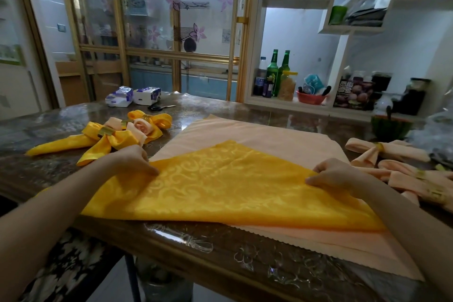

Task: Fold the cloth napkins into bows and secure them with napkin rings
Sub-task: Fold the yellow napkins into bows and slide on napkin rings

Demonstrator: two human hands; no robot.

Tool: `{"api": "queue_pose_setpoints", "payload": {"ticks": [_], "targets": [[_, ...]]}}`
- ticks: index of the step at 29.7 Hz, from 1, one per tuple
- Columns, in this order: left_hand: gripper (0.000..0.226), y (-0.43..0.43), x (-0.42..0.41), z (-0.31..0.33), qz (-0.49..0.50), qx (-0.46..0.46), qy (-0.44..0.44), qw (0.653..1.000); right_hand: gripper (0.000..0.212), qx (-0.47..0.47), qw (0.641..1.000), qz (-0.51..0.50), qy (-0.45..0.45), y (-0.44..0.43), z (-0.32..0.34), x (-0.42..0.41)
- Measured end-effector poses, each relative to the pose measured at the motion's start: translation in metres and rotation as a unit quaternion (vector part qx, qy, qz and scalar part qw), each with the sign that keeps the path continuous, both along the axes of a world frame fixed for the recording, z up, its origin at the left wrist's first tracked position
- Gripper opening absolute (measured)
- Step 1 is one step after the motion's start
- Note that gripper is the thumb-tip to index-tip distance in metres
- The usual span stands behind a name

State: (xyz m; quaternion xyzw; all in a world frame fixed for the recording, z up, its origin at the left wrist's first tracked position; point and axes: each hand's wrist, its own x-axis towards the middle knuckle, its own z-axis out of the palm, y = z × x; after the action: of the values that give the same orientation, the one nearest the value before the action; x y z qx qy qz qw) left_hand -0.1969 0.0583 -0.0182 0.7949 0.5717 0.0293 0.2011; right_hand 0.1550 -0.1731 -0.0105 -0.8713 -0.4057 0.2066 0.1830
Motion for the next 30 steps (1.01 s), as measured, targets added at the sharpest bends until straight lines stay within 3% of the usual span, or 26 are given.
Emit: {"api": "queue_pose_setpoints", "payload": {"ticks": [3, 5, 8, 11, 16, 20, 22, 25, 28, 30], "targets": [[0.035, -0.002, 0.013, -0.002, -0.027, 0.021, -0.064, 0.997, 0.040, -0.019, 0.999, -0.027, 0.001, -0.005, 0.002, 0.008], [0.042, -0.003, 0.016, -0.001, -0.030, 0.030, -0.089, 0.995, 0.041, -0.027, 0.999, -0.037, 0.005, -0.007, 0.001, 0.013], [0.054, 0.003, 0.011, 0.003, -0.024, -0.009, -0.062, 0.998, 0.036, -0.010, 0.998, -0.058, -0.006, -0.009, -0.003, 0.020], [0.048, 0.008, 0.004, 0.001, -0.008, -0.044, -0.032, 0.998, 0.037, -0.018, 0.998, -0.047, -0.028, -0.012, -0.004, 0.024], [0.037, 0.012, 0.003, -0.005, 0.005, -0.022, -0.057, 0.998, 0.039, -0.073, 0.995, 0.006, -0.067, -0.014, 0.004, 0.026], [0.039, 0.016, 0.004, -0.002, 0.009, -0.021, -0.048, 0.999, 0.021, -0.060, 0.997, 0.020, -0.052, -0.015, 0.002, 0.027], [0.036, 0.015, 0.007, -0.002, 0.003, -0.011, -0.043, 0.999, 0.022, -0.032, 0.998, 0.015, -0.047, -0.015, -0.003, 0.026], [0.029, 0.007, 0.014, -0.005, -0.002, 0.055, -0.015, 0.998, 0.029, -0.004, 0.996, 0.010, -0.086, -0.015, -0.012, 0.023], [0.037, -0.019, 0.033, -0.014, -0.047, 0.234, 0.072, 0.968, 0.028, 0.008, 0.986, 0.020, -0.163, -0.012, -0.019, 0.019], [0.038, -0.051, 0.054, -0.017, -0.108, 0.255, 0.012, 0.961, 0.027, 0.013, 0.980, 0.029, -0.196, -0.008, -0.020, 0.015]]}}
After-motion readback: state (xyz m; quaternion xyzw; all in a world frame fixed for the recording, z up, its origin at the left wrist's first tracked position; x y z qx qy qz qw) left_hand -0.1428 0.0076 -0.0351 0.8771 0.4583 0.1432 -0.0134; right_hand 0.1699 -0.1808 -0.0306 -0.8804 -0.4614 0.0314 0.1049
